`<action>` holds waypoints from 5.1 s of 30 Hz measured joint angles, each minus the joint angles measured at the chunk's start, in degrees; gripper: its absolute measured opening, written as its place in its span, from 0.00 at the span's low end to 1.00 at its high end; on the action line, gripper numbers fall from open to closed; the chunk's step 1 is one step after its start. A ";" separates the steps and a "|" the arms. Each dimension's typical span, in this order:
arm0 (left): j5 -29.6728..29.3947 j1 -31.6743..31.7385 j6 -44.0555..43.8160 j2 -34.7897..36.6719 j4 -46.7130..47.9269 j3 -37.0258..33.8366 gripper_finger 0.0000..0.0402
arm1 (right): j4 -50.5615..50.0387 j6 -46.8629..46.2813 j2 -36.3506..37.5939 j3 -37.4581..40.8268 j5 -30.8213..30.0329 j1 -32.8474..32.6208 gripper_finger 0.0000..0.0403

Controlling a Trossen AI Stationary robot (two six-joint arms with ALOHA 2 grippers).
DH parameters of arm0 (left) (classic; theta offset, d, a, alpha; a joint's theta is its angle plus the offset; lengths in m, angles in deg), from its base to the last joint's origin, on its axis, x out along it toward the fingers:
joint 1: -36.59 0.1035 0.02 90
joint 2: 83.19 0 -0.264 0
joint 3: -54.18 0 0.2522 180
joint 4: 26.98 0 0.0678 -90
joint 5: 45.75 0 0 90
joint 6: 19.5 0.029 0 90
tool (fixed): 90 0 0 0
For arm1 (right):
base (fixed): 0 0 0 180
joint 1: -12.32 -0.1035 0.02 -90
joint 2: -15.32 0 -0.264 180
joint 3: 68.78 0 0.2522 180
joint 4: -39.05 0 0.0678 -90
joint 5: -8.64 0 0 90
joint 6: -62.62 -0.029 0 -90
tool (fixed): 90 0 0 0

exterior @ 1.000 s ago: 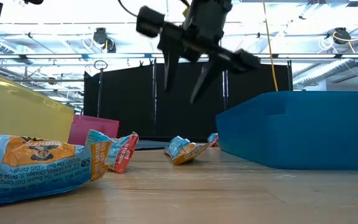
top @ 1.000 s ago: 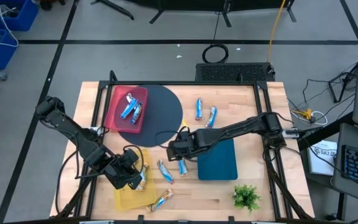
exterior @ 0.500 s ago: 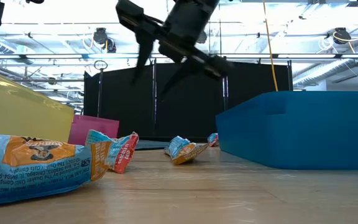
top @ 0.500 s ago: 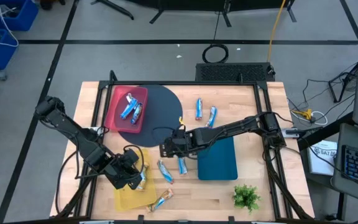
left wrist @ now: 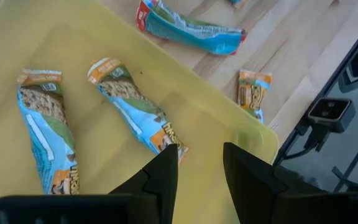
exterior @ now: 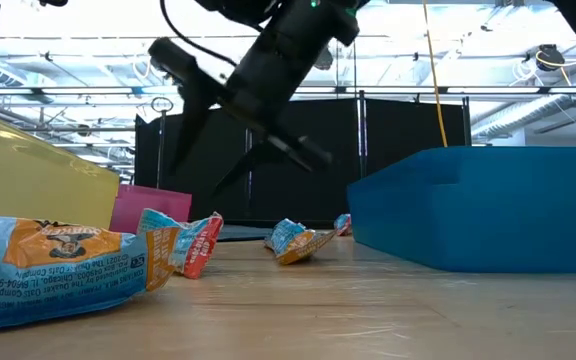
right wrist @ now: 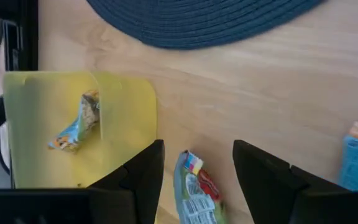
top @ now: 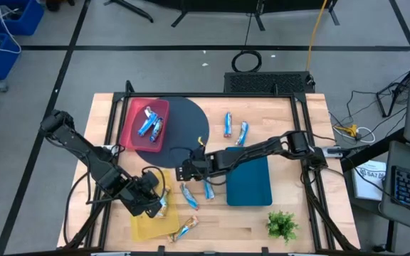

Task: Pick and place Granola Bars by type
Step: Adjust the blue bin on the table, then put the top yellow granola bar into the yellow bin

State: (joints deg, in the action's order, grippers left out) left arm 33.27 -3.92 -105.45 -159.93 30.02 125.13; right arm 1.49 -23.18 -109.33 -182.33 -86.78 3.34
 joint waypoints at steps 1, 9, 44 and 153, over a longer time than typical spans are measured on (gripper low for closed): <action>0.60 0.00 0.05 0.00 -0.01 0.01 0.33 | 0.11 0.39 -0.29 0.00 0.46 0.00 0.45; 1.99 -0.01 0.20 -0.01 0.05 0.01 0.33 | -9.75 2.63 0.21 0.04 -1.96 -0.01 0.45; 0.90 0.00 0.18 -0.01 0.19 0.01 0.33 | -38.35 -8.60 3.07 0.04 -7.90 -4.23 0.45; -2.27 24.31 36.11 -8.58 -76.57 0.01 0.44 | 2.36 39.13 36.23 7.02 -27.65 -11.15 0.00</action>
State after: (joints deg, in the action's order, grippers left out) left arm 31.00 20.39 -69.34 -168.51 -46.55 125.13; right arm 3.85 15.95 -73.10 -175.31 -114.44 -7.80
